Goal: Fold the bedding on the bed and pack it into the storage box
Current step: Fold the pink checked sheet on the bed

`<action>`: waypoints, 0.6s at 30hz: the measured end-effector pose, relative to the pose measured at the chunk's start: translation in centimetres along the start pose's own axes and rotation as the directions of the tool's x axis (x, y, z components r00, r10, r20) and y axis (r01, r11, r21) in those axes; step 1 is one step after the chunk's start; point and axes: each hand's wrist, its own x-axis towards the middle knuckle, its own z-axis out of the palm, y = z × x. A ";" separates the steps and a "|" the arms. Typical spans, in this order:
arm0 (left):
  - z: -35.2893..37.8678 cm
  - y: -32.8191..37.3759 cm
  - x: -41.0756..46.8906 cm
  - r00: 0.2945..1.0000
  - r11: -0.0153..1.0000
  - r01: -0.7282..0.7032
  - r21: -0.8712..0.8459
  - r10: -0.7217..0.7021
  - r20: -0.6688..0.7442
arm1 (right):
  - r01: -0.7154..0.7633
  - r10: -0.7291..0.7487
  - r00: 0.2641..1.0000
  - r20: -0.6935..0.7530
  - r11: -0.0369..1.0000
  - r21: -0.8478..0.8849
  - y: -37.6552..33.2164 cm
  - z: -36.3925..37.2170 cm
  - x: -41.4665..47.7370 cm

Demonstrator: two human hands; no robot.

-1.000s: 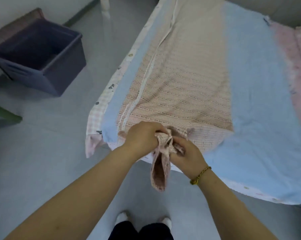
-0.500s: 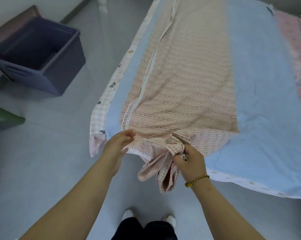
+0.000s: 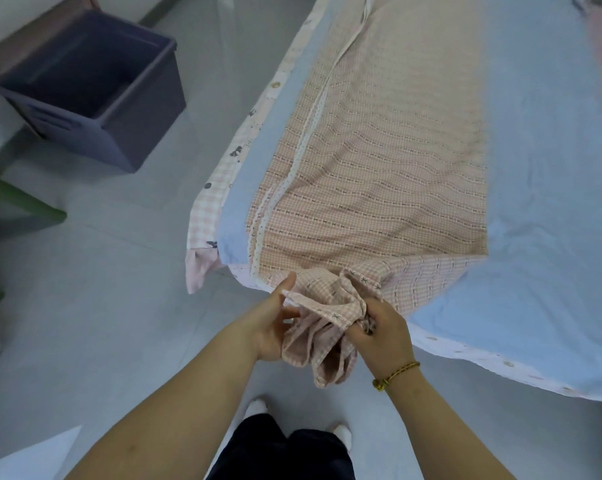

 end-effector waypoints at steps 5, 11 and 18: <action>1.3 -0.6 0.2 0.999 0.969 -0.041 0.245 0.040 0.009 | 0.056 -0.051 0.996 0.079 0.996 -0.072 0.7 -0.3 -1.0; 1.8 -2.7 -0.7 0.950 0.907 -0.235 0.349 0.290 -0.114 | -0.031 0.035 0.995 0.093 0.998 -0.050 2.6 -1.7 -2.6; -2.9 -3.2 -2.7 0.855 0.884 -0.419 0.209 0.461 -0.236 | -0.265 0.270 0.963 0.017 0.929 0.258 4.4 -3.9 -6.2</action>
